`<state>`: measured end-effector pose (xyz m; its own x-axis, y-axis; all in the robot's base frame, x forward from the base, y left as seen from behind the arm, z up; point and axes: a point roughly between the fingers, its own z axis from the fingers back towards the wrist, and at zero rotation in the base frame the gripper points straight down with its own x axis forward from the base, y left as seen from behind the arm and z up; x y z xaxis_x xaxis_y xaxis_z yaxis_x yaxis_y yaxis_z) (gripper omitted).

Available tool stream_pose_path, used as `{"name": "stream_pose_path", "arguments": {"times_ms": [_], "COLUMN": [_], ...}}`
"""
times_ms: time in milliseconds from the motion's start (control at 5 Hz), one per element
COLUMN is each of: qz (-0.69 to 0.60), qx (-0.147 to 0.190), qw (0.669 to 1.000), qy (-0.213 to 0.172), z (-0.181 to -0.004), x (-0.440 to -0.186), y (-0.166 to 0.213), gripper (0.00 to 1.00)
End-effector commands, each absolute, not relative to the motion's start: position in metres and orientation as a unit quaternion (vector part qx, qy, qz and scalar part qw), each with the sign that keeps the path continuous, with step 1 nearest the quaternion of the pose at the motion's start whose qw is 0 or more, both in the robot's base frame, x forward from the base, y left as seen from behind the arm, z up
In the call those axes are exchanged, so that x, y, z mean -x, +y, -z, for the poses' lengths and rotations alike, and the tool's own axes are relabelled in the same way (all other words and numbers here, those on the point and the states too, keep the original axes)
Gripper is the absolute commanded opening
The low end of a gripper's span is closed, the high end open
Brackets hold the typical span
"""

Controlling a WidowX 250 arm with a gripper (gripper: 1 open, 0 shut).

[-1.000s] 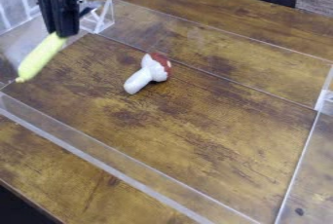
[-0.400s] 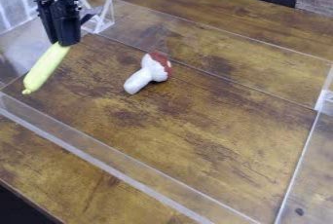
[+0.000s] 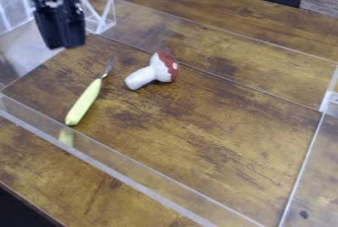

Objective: Move the green spoon to the left

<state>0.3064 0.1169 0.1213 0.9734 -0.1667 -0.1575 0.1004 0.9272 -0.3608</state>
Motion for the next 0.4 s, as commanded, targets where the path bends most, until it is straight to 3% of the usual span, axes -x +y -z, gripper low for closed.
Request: {"name": "stream_pose_path", "arguments": {"times_ms": [0,200], "qz": [0.063,0.09], "qx": [0.166,0.174], "qw": [0.982,0.978], "qy": [0.064,0.069], "z": [-0.142,-0.128], "x": [-0.315,-0.315], "y": [0.124,0.14], "gripper": [1.0,1.0]}}
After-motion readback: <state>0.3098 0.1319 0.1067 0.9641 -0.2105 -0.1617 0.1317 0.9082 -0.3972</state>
